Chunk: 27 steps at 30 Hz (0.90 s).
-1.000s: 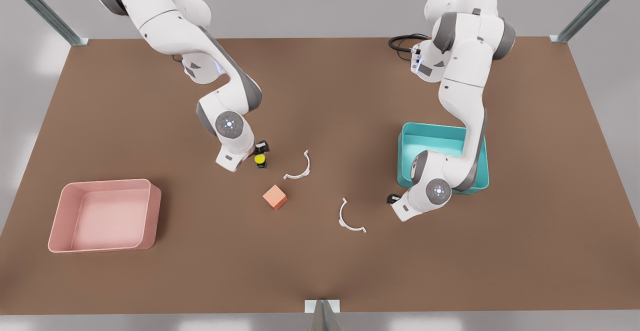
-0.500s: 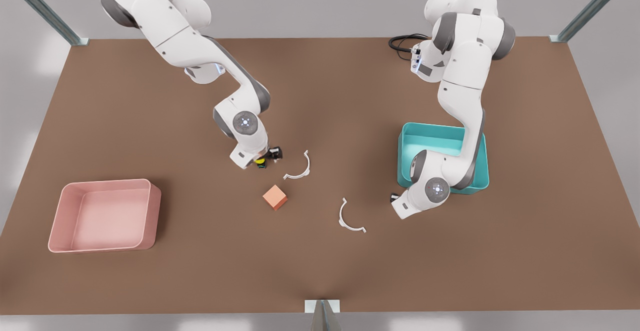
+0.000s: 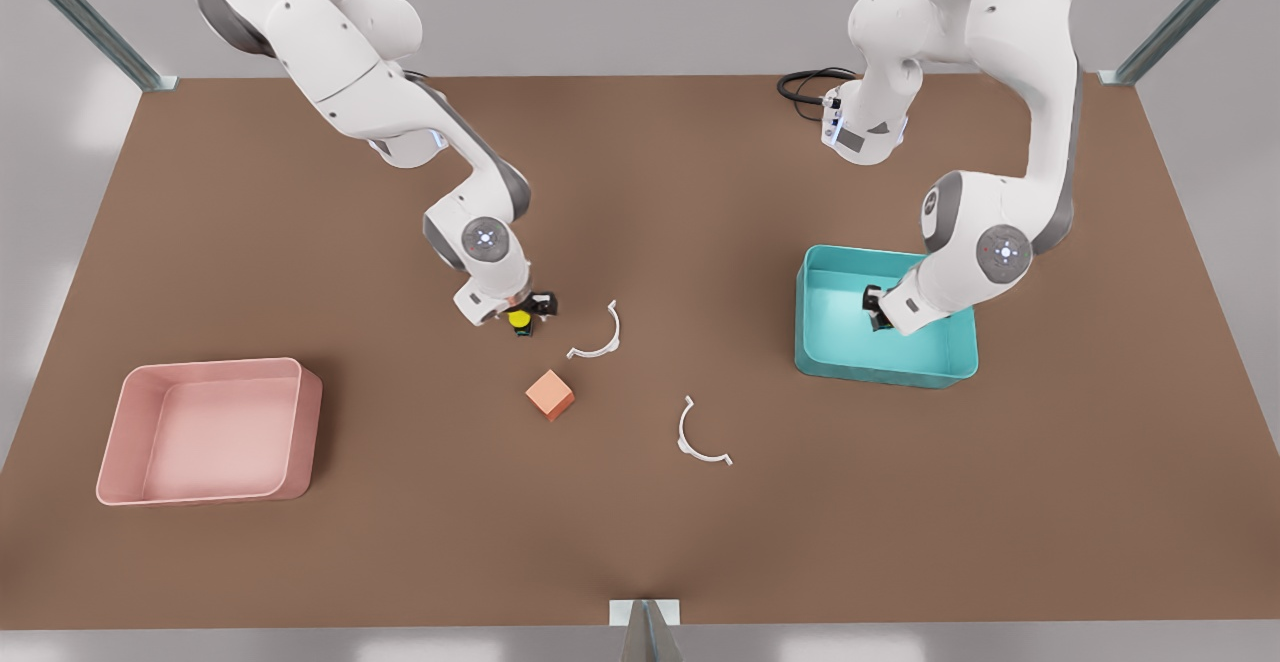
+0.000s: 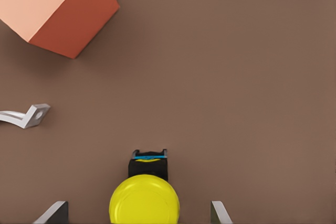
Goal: Place the red button in the blue storage box with the left arm, and place the yellow button in the pink storage box with the right arm
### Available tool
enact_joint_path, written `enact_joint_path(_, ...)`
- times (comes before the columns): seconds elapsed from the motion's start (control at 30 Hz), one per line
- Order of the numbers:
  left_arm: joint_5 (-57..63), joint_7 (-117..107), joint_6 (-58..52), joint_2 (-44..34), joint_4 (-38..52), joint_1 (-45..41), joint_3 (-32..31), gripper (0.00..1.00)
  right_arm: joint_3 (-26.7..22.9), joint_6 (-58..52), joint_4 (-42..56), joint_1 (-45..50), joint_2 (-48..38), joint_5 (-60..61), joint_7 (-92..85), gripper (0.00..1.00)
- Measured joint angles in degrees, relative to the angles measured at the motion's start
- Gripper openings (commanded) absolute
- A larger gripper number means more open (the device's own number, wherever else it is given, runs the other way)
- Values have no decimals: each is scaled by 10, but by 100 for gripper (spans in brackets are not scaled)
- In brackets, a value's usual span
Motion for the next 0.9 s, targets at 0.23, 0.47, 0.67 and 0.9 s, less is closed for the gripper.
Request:
enact_joint_path(0.23,-9,33,-25,68,67,-4,-1,100,-5,41,-9,-2,15,-33,24,100)
enact_joint_path(0.47,23,14,-91,56,364,31,18,100,-11,84,-8,-3,43,-62,41,84)
enact_joint_path(0.67,64,-12,-200,70,437,65,-10,100,-11,100,-9,-1,46,-67,50,53)
enact_joint_path(0.9,73,-33,-247,99,466,59,-10,100,-11,105,-7,-3,40,-67,56,43)
